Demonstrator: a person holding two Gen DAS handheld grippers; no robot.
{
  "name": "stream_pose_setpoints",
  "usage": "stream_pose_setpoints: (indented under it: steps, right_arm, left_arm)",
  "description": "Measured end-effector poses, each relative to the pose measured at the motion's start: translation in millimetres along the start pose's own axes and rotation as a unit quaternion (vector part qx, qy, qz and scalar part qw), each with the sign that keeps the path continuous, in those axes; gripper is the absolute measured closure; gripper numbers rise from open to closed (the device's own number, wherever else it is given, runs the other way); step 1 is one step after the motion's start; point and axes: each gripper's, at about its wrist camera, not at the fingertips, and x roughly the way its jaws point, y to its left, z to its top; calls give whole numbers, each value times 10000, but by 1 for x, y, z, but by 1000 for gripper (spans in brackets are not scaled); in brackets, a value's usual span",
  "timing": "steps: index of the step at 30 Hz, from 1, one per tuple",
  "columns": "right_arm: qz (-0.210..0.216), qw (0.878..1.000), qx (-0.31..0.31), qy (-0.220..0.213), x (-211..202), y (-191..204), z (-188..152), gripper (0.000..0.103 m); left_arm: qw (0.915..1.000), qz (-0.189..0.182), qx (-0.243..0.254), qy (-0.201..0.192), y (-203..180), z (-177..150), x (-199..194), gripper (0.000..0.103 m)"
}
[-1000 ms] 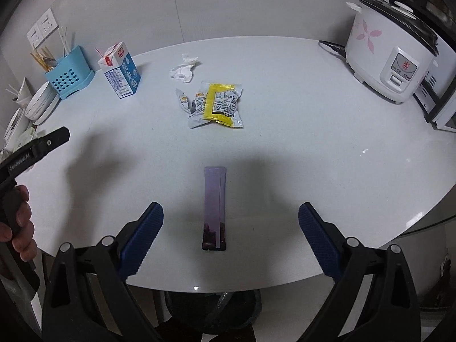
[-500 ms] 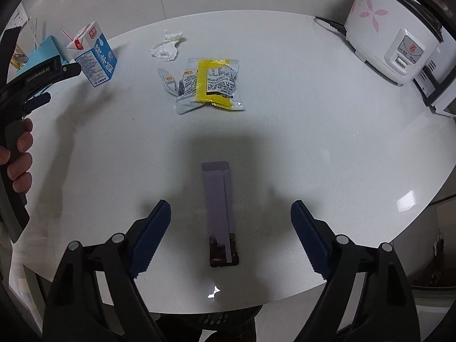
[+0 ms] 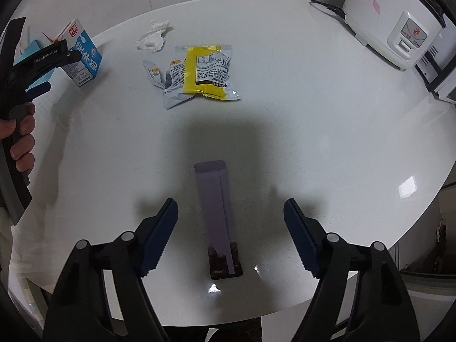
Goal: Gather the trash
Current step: 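Grasp the milk carton with the left tool while the right tool grasps the lavender packet, then lift the milk carton and lavender packet off the counter toward the wastebasket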
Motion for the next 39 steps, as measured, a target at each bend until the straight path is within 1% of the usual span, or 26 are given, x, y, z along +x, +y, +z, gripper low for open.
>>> stream_pose_setpoints:
  steps: [4,6,8,10,11,12,14,17,19,21,27,35,39]
  right_arm:
    - [-63,9999,-58,59,4,3,-2,37]
    - [-18,9999,-78,109,6,4,-3,40]
    - [0,9998,-107,136,7,6,-3,43]
    - [33,9998,-104,166,8,7,-4,46]
    - [24,9998,-107,185,8,7,-4,48]
    - [25,9997,-103,202,9,7,-5,49]
    - [60,9996,-92,279,12,7,-6,50]
    - [36,9992,-109,377,17,9,-10,55]
    - [44,9993,-161,344,17,11,-11,61]
    - [64,9992,-182,346,16,11,-11,83]
    - [151,9989,-246,360,15,8,-11,88]
    - [312,9991,-207,217,8,-13,-21,88]
    - [366,9988,-298,84,2,-18,-19,88]
  left_arm:
    - [9999,35,105,10,-3,5,4,28]
    - [9999,54,132,9,-4,8,5,36]
    - [9998,54,174,10,-6,10,7,41]
    - [9996,94,252,7,-8,12,9,49]
    - [9995,112,293,11,-9,13,10,57]
    - [9993,116,343,18,-11,14,11,62]
    - [9991,128,398,-2,-12,14,11,63]
    - [9990,119,441,13,-13,14,11,63]
    - [9989,105,460,19,-13,12,9,63]
    - [9986,123,514,17,-13,10,8,63]
    - [9987,170,473,22,-13,-3,-4,63]
    - [9988,90,487,2,-21,-29,-34,63]
    - [9990,80,428,-24,-26,-41,-51,63]
